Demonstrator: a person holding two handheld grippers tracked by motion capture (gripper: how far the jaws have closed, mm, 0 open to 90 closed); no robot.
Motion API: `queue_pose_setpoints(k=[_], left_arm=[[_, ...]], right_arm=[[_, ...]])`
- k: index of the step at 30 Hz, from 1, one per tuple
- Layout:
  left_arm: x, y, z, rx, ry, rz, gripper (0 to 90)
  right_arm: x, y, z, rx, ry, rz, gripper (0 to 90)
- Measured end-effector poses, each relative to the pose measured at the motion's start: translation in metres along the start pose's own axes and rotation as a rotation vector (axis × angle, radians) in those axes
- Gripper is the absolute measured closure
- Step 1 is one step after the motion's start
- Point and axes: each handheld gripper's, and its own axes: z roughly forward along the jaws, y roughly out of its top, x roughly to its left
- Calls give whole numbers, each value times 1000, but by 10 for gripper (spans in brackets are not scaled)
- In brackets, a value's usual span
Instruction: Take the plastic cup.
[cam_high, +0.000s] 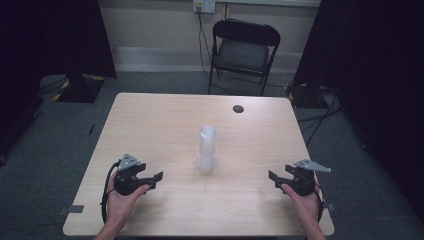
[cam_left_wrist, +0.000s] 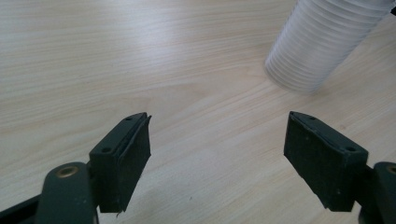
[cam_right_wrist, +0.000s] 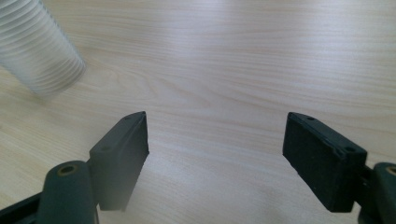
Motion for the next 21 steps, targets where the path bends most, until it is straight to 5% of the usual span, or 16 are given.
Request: queue_pose_setpoints(k=[4,11,21], left_arm=[[-6,0,5,5,-5,38,226],[-11,0,4,3,-22,37,223],[-29,15,-10,-63,-88,91,178]], right_arm=[[-2,0,1,5,11,12,239],[0,1,2,5,40,7,242],[15,0,-1,21,64,-24,246]])
